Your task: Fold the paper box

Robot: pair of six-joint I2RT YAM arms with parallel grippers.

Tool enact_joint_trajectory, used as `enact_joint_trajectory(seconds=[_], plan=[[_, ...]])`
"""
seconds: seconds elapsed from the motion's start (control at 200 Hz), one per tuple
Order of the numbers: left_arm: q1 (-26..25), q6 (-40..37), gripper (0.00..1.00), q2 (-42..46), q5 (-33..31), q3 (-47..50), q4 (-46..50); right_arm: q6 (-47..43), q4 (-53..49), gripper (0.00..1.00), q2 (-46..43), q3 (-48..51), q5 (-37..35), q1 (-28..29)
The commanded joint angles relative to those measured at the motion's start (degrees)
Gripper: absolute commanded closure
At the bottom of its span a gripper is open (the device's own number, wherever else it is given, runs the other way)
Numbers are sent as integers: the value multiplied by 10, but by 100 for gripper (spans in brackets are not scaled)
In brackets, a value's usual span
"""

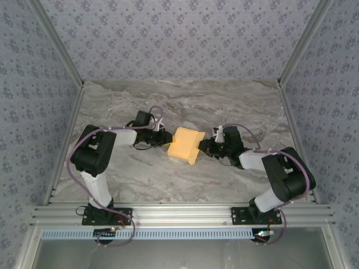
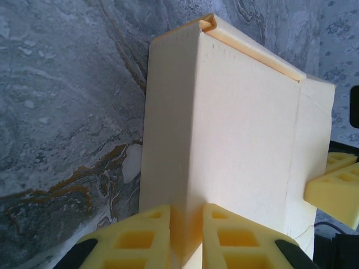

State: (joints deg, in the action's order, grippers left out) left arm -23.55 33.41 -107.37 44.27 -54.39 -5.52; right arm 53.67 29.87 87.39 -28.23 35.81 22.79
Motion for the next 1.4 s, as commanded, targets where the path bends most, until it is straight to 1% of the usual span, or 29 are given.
enact_joint_trajectory(seconds=[0.0, 0.23, 0.535, 0.685, 1.149, 1.394], plan=[[5, 13, 85, -18, 2, 14, 6, 15, 19, 91, -23, -16, 9, 8], [6, 18, 84, -16, 7, 17, -3, 29, 19, 93, -46, -21, 1, 16], [3, 17, 79, -17, 11, 16, -5, 22, -20, 94, -62, -39, -26, 32], [-1, 12, 77, -20, 12, 10, 1, 13, -57, 93, -58, -55, -48, 43], [-10, 4, 69, -26, 8, -6, 5, 26, -110, 91, -32, -103, -98, 78], [-11, -3, 66, -16, -10, -15, 19, 19, -172, 91, -16, -136, -153, 104]])
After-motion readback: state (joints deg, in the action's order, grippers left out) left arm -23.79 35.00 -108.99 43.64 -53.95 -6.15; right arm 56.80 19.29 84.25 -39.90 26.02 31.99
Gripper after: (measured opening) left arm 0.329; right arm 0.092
